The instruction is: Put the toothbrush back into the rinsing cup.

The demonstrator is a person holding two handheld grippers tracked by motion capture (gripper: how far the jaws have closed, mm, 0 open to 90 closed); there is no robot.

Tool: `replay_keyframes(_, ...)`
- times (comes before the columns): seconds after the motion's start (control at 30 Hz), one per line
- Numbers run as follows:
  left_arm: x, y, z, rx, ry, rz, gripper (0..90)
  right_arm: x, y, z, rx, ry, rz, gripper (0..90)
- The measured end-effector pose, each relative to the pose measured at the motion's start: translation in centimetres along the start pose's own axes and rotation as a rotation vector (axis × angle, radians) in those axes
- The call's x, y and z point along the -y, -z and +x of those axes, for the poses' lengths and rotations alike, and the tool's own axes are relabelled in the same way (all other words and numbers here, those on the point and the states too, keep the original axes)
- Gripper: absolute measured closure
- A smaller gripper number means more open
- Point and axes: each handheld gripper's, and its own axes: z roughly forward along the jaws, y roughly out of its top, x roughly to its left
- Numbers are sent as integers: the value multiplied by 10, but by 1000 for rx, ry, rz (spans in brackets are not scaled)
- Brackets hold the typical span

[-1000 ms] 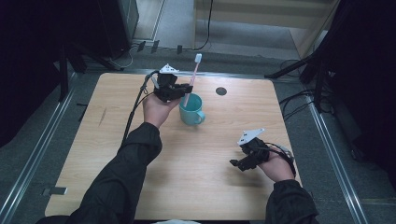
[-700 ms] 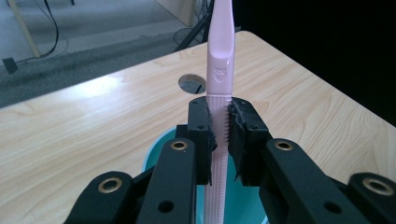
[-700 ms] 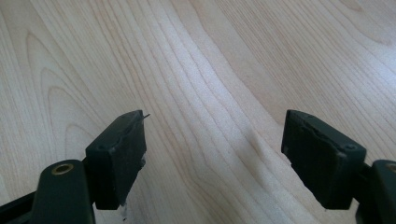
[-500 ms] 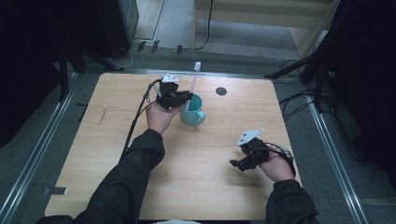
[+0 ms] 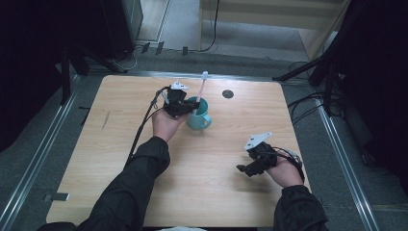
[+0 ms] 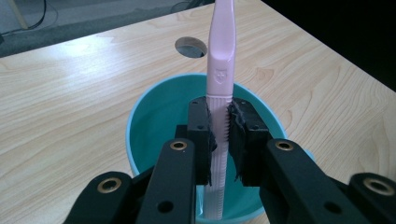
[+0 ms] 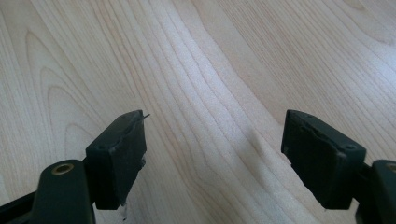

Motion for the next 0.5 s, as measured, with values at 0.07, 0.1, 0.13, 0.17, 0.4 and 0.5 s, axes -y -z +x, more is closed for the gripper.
replay_keyframes(0.07, 1, -1, 0, 0, 0, 0, 789, 0, 0, 0, -2, 0, 0, 219)
replay_keyframes(0.1, 1, -1, 0, 0, 1, 5, 789, 0, 0, 0, -2, 0, 0, 219)
replay_keyframes(0.13, 1, -1, 0, 1, 2, 7, 788, 0, 0, 0, -1, 1, 1, 219)
replay_keyframes(0.17, 2, -2, 0, -1, 4, 11, 788, 0, 0, 0, -1, 1, 1, 219)
replay_keyframes(0.4, 3, -4, 2, -5, 1, 38, 785, -1, 0, 0, -3, 6, -4, 219)
replay_keyframes(0.5, 4, -5, 1, -11, -10, 45, 784, -1, -1, 0, -3, 7, -3, 219)
